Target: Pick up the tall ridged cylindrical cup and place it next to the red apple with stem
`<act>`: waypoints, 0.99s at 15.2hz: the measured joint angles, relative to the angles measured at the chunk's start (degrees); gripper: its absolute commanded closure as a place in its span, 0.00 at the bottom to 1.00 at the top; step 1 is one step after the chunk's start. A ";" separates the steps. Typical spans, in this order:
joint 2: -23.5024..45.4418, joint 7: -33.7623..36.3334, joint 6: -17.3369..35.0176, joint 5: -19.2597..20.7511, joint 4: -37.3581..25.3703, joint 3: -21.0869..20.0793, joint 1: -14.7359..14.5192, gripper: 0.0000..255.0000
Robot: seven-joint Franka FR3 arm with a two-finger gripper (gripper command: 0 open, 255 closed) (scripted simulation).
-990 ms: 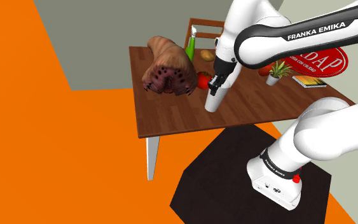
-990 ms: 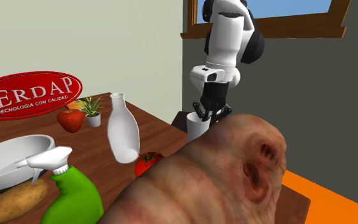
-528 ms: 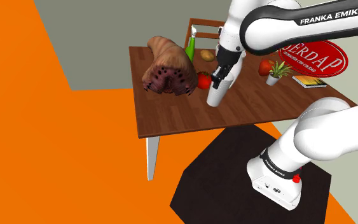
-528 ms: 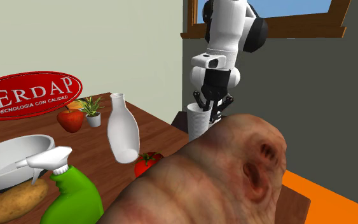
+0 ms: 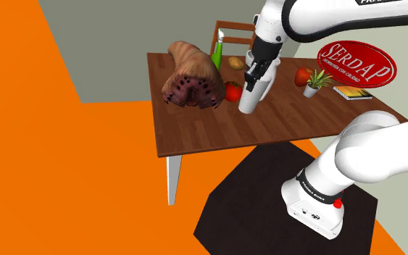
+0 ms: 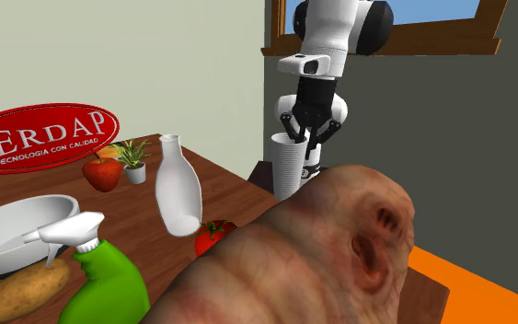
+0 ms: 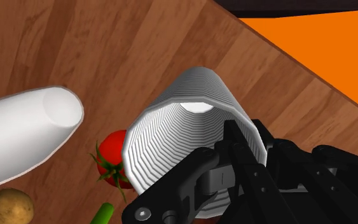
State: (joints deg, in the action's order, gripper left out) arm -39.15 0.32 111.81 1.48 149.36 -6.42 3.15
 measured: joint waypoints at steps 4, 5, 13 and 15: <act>-0.69 -0.29 -3.29 0.02 -2.61 0.19 0.03 1.00; -0.96 -0.32 -4.18 -0.01 -3.23 0.20 0.00 1.00; -0.75 -0.88 -10.09 0.17 -9.38 0.52 0.20 1.00; -0.83 -0.94 -11.58 0.17 -10.79 0.53 0.21 1.00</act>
State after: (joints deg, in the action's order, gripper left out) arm -39.98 -0.62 100.23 1.65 138.57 -5.89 3.35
